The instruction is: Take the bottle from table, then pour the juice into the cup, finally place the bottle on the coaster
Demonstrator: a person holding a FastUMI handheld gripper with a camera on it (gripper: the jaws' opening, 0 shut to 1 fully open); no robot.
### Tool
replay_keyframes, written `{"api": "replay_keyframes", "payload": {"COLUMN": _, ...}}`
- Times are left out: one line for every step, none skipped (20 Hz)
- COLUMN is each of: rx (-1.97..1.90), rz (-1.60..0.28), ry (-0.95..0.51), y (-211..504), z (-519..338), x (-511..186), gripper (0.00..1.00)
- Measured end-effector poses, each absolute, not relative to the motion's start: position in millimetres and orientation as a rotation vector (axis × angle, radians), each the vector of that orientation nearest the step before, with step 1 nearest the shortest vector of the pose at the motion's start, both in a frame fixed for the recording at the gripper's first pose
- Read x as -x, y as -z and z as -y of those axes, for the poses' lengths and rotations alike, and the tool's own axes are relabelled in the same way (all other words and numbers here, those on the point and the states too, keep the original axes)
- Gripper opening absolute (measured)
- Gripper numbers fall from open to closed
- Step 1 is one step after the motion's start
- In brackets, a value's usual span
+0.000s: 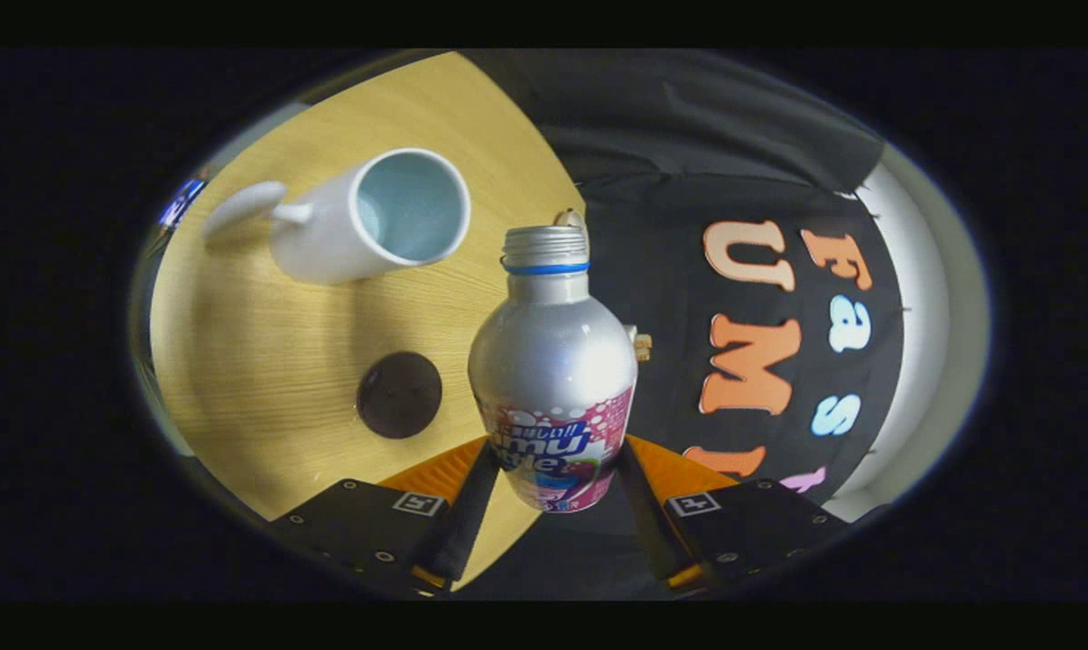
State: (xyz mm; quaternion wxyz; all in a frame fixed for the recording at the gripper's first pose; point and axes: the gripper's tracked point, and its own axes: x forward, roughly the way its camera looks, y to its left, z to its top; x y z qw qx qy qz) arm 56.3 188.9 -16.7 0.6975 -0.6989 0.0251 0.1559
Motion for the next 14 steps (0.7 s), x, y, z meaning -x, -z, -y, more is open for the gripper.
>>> {"api": "replay_keyframes", "payload": {"rx": 1.466, "rz": -0.077, "ry": -0.347, "y": 15.9, "z": -184.5, "x": -57.7, "gripper": 0.75}}
{"api": "replay_keyframes", "payload": {"rx": 1.379, "rz": -0.095, "ry": -0.352, "y": 14.9, "z": -183.4, "x": -57.7, "gripper": 0.75}}
{"api": "replay_keyframes", "payload": {"rx": 1.29, "rz": -0.118, "ry": -0.358, "y": 14.9, "z": -181.5, "x": -59.8, "gripper": 0.75}}
{"api": "replay_keyframes", "payload": {"rx": 1.2, "rz": -0.143, "ry": -0.371, "y": 16.0, "z": -180.5, "x": -60.4, "gripper": 0.75}}
{"api": "replay_keyframes", "payload": {"rx": 1.102, "rz": -0.181, "ry": -0.392, "y": 20.1, "z": -180.0, "x": -59.7, "gripper": 0.75}}
{"api": "replay_keyframes", "payload": {"rx": 0.992, "rz": -0.202, "ry": -0.408, "y": 21.9, "z": -182.5, "x": -57.8, "gripper": 0.75}}
{"api": "replay_keyframes", "payload": {"rx": 0.884, "rz": -0.214, "ry": -0.431, "y": 20.8, "z": -185.8, "x": -55.4, "gripper": 0.75}}
{"api": "replay_keyframes", "payload": {"rx": 0.785, "rz": -0.217, "ry": -0.449, "y": 20.4, "z": -190.4, "x": -54.1, "gripper": 0.75}}
{"api": "replay_keyframes", "payload": {"rx": 0.704, "rz": -0.223, "ry": -0.459, "y": 22.1, "z": -191.8, "x": -57.5, "gripper": 0.75}}
{"api": "replay_keyframes", "payload": {"rx": 0.645, "rz": -0.227, "ry": -0.463, "y": 23.7, "z": -193.0, "x": -61.2, "gripper": 0.75}}
{"api": "replay_keyframes", "payload": {"rx": 0.597, "rz": -0.23, "ry": -0.454, "y": 24.1, "z": -191.9, "x": -64.7, "gripper": 0.75}}
{"api": "replay_keyframes", "payload": {"rx": 0.542, "rz": -0.235, "ry": -0.444, "y": 25.8, "z": -188.0, "x": -67.1, "gripper": 0.75}}
{"api": "replay_keyframes", "payload": {"rx": 0.475, "rz": -0.242, "ry": -0.44, "y": 29.0, "z": -186.6, "x": -69.2, "gripper": 0.76}}
{"api": "replay_keyframes", "payload": {"rx": 0.401, "rz": -0.253, "ry": -0.439, "y": 33.0, "z": -186.5, "x": -71.9, "gripper": 0.75}}
